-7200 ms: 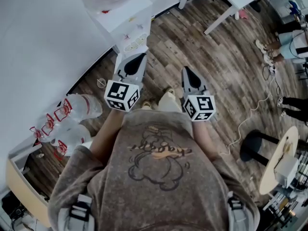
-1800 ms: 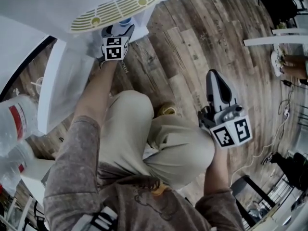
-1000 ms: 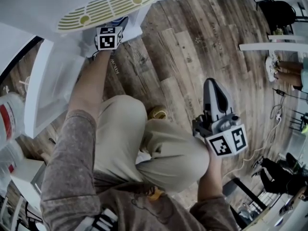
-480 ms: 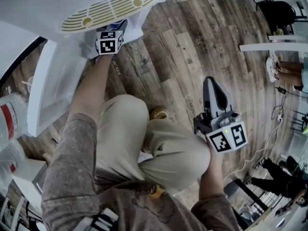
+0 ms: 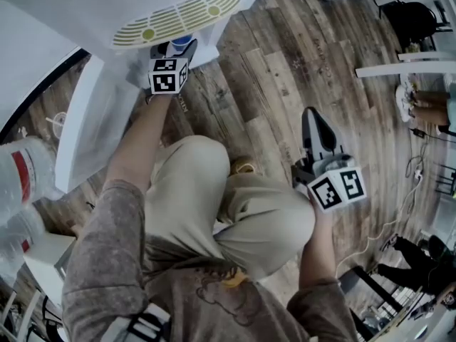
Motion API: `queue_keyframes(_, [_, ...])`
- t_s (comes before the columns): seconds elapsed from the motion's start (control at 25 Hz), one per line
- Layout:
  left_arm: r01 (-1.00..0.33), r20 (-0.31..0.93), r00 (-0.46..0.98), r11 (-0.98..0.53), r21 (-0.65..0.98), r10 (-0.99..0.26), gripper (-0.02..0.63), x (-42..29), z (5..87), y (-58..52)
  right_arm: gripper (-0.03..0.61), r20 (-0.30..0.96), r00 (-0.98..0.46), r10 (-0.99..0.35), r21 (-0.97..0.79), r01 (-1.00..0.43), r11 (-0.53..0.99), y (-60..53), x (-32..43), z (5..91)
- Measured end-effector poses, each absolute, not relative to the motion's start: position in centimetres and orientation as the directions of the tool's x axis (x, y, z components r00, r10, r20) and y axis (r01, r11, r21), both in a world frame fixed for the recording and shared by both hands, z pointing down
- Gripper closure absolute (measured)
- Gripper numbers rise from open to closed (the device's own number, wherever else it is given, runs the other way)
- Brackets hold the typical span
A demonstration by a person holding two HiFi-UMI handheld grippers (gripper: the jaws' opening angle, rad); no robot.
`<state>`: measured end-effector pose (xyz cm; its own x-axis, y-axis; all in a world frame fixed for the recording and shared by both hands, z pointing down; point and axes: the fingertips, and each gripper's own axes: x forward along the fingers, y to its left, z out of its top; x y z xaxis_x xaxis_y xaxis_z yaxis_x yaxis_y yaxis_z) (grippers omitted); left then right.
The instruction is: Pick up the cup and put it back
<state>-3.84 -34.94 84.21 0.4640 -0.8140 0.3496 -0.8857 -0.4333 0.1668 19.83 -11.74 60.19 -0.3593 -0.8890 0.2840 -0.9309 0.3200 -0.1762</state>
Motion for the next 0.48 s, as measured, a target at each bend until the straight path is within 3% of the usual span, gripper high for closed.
queue_keyframes(0.48, [-0.811,0.312,0.584,-0.561,0.169,-0.75,0.287,-2.7,78.3,-29.0,0.577,0.283,-0.308,-0.908,-0.153,-0.949,0.274,-12.1,20.2,60.1])
